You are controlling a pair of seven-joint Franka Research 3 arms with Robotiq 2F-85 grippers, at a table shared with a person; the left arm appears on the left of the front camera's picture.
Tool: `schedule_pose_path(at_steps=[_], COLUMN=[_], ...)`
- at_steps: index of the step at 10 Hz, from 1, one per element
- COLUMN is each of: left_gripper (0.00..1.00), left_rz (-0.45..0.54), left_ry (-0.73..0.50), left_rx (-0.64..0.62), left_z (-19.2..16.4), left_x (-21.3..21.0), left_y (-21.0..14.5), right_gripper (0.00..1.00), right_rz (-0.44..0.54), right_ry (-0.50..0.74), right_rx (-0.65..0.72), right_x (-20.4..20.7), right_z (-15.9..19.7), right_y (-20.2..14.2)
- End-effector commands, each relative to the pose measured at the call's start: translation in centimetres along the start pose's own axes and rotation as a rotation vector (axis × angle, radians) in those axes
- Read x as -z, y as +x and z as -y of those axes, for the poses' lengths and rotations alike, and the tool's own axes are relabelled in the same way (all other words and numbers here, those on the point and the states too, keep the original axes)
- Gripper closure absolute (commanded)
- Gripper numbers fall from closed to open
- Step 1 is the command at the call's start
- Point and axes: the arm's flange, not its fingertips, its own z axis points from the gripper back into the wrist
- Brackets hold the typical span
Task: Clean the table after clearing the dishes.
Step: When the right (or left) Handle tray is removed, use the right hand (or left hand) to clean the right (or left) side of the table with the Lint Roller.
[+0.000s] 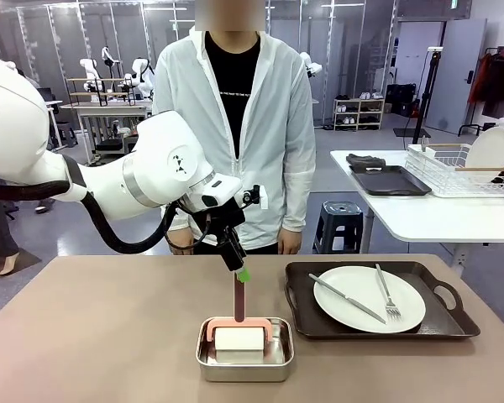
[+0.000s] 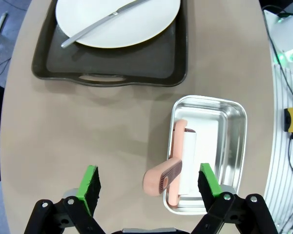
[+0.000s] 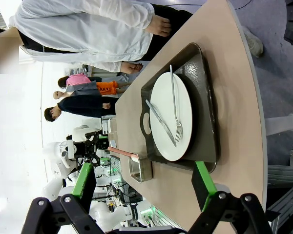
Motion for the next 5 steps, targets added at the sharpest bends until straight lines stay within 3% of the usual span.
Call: schedule_pose_path(at_steps=[1,3,5], left_gripper=[0.0,0.0,0.0], left_rz=[-0.015,0.098,0.207], left_ry=[0.013,-0.064,-0.214], left_rx=[-0.11,-0.362,-0.701], left_z=[-0.9,-1.4,-1.9], left_x=[-2.8,-8.1,-16.0], left_y=[0.9,-0.2,-5.8], right_gripper=[0.0,0.0,0.0], right_rz=[0.002,0.002,0.002], right_ry=[0.002,0.002,0.002], right_rx=[-0.003,-0.003,-0.003], right_x=[-0.1,-0.1,-0.1], right_z=[-0.3,-0.3,-0.3], right_y=[-0.2,-0.2,-0.2])
